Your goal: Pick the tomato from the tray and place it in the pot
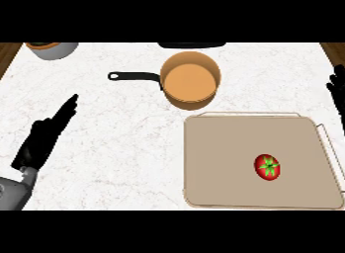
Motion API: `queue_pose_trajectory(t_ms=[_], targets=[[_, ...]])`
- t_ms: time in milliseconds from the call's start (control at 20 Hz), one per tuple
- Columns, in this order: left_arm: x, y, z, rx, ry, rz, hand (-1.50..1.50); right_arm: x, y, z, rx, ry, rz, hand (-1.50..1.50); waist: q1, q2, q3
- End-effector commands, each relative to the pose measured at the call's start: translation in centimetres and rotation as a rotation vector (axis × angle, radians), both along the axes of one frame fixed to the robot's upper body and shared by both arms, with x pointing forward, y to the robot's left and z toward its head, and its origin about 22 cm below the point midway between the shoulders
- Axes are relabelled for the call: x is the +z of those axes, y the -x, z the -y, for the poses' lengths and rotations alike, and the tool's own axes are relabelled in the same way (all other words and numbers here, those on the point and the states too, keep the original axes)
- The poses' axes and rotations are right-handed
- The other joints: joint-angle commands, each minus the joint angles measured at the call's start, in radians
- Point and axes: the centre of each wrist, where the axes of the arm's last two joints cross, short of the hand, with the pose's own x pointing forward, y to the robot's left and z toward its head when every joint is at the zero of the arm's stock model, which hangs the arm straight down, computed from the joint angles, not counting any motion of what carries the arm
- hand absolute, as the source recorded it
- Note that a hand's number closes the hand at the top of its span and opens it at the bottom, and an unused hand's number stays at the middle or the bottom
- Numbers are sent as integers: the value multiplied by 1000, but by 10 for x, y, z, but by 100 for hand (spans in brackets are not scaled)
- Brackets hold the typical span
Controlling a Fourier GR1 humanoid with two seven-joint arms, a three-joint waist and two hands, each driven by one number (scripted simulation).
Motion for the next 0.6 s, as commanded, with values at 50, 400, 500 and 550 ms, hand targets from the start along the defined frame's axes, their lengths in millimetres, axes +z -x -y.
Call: queue_pose_trajectory(t_ms=[50,400,500,550], targets=[[-17,-1,4,-5,60,-21,0,-21,21,-23,112,-12,-86,150,-1,-5,-30],[-45,23,32,-11,265,-113,0,-37,37,-23,-118,354,225,-150,-36,-18,-30],[-48,22,44,-28,301,-128,0,-46,47,-56,-119,225,384,-150,-37,-13,-27],[-58,33,35,-28,283,-132,0,-50,58,-65,-116,184,437,-150,-30,-15,-27]])
